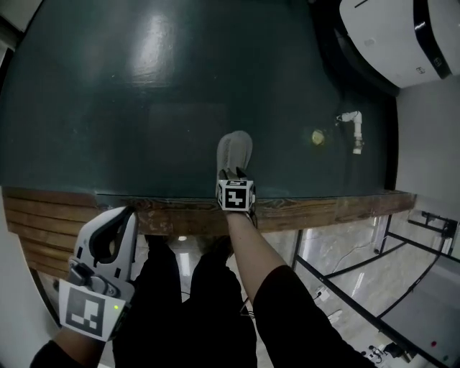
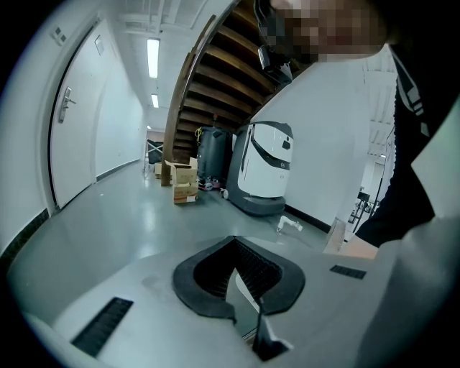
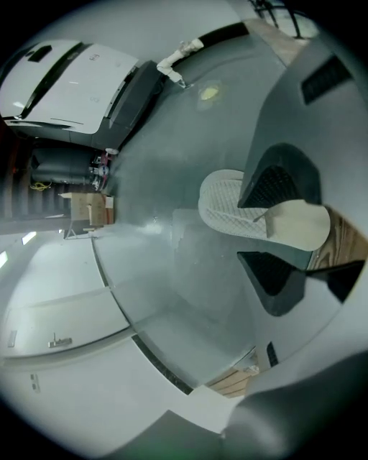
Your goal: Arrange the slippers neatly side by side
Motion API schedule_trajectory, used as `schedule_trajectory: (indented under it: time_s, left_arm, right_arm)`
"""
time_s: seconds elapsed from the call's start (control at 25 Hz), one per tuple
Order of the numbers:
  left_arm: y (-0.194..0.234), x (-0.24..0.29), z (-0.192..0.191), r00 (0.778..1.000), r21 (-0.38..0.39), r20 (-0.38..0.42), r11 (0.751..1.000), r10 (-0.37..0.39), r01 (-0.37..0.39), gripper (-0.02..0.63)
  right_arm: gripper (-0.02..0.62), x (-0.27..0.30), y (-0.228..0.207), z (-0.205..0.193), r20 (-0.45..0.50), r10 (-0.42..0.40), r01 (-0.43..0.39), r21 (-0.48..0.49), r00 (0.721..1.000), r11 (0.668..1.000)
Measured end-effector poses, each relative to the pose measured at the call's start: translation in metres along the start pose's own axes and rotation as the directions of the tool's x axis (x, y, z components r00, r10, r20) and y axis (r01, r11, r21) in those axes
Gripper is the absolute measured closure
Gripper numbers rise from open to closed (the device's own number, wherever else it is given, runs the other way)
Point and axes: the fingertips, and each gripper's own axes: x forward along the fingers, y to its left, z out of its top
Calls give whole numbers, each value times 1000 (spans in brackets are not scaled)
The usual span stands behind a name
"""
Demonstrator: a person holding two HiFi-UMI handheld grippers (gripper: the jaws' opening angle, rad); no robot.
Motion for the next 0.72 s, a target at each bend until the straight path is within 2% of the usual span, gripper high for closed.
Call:
schedule_trajectory:
  time_s: [0.16, 0.32, 0.52, 0.56, 0.6, 0.72]
  left_arm:
    - [10, 2, -14, 1000, 1, -21, 1000, 21, -21, 606]
    - [18, 3, -38, 999, -2, -32, 999, 39, -39, 606]
    - [16, 4, -73, 994, -24, -100, 998, 53, -56, 606]
    - [15, 5, -76, 993, -26, -106, 998, 52, -55, 605]
    - [14, 6, -77, 993, -26, -108, 998, 50, -53, 606]
    - [7, 10, -73, 993, -24, -107, 999, 43, -45, 606]
  right_arm:
    - [419, 28, -10, -10, -48, -40, 43, 45, 998, 998]
    - [420, 67, -9, -24, -69, -44, 42, -29, 997, 999]
    - [427, 90, -25, -32, -91, -117, 110, -84, 989, 990]
    - [523, 90, -29, -32, -87, -136, 128, -86, 987, 988]
    - [586, 88, -32, -31, -77, -150, 143, -87, 986, 986]
    - [588, 78, -37, -32, -60, -153, 148, -77, 986, 986]
